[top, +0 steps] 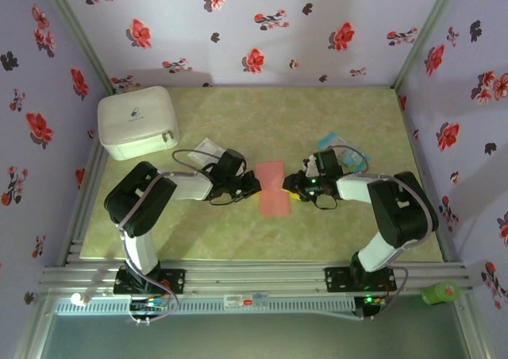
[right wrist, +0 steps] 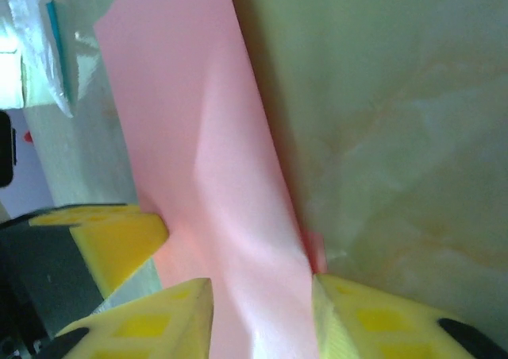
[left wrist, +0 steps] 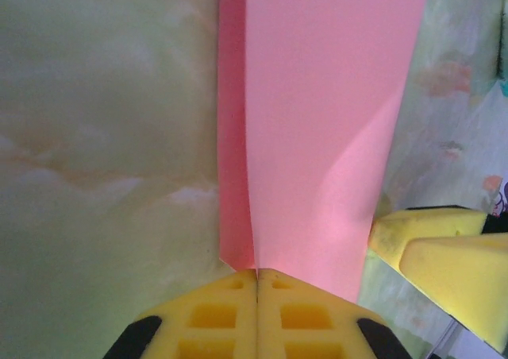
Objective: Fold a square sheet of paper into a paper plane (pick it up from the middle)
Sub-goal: Third fold the triangle at the center of the table.
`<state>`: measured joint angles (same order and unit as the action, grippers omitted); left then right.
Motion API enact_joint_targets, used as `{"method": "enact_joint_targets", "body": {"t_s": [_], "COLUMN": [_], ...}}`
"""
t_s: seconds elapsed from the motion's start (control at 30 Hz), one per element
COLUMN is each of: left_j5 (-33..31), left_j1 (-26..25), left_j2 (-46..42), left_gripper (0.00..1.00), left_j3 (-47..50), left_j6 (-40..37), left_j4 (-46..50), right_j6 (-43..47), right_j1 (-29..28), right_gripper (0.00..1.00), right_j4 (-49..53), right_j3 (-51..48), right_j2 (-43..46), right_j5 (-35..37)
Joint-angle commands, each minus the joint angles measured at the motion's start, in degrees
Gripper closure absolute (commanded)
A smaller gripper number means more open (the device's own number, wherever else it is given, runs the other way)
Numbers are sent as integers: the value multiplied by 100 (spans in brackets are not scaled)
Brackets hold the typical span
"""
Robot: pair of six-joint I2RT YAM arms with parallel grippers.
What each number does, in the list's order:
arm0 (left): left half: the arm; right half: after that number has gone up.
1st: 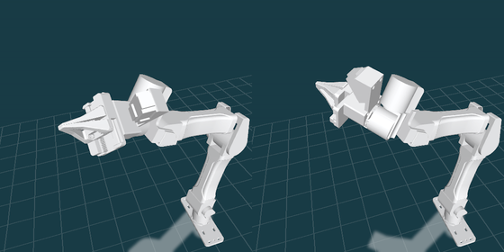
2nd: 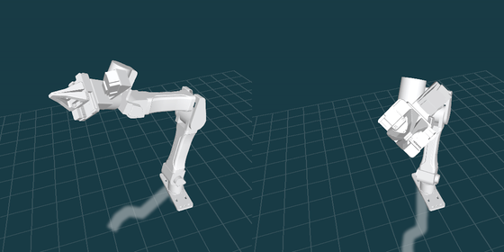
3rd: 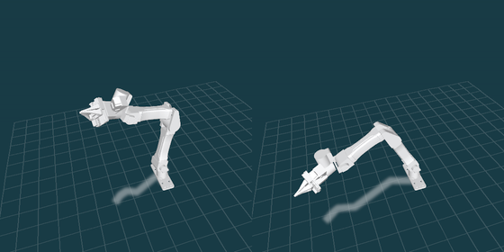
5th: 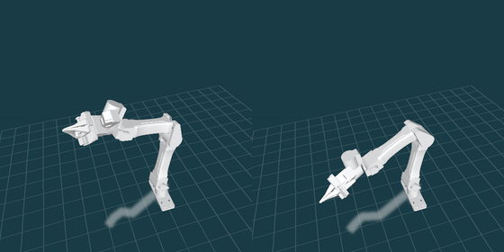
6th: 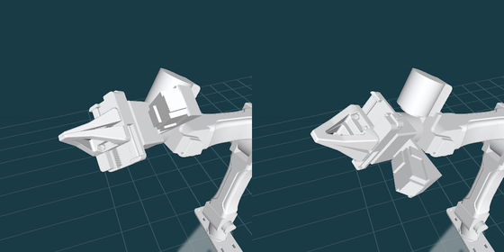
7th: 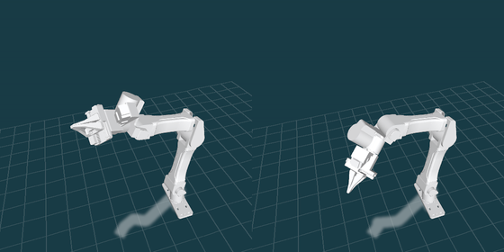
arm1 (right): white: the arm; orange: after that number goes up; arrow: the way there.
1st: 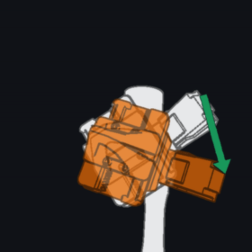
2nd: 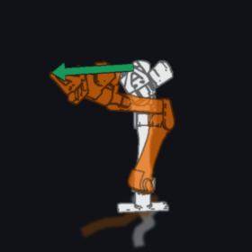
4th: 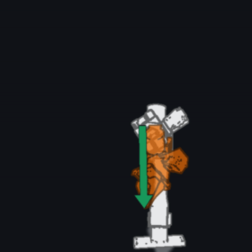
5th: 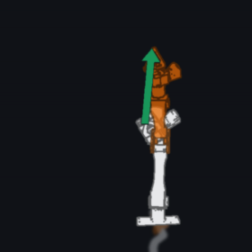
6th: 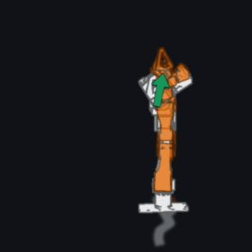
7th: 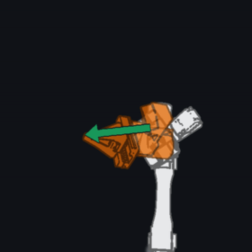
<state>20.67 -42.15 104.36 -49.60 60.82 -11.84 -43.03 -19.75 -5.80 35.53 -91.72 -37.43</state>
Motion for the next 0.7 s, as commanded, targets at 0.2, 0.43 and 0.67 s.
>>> {"method": "enact_joint_targets", "body": {"t_s": [0.2,0.43,0.67], "left_j5": [-124,-69,3], "left_j1": [45,71,101], "left_j2": [-551,-654,-627], "left_gripper": [98,99,98], "left_j3": [238,337,329], "left_j6": [381,658,712], "left_j4": [-125,-202,-238], "right_j6": [1961,3790,4900], "right_j1": [-1144,-2751,-3802], "right_gripper": [58,55,50], "right_j4": [766,-1212,-2013], "right_j3": [-222,-1519,-1788], "right_j2": [1611,2480,2305], "right_j5": [2132,4076,4715]}}
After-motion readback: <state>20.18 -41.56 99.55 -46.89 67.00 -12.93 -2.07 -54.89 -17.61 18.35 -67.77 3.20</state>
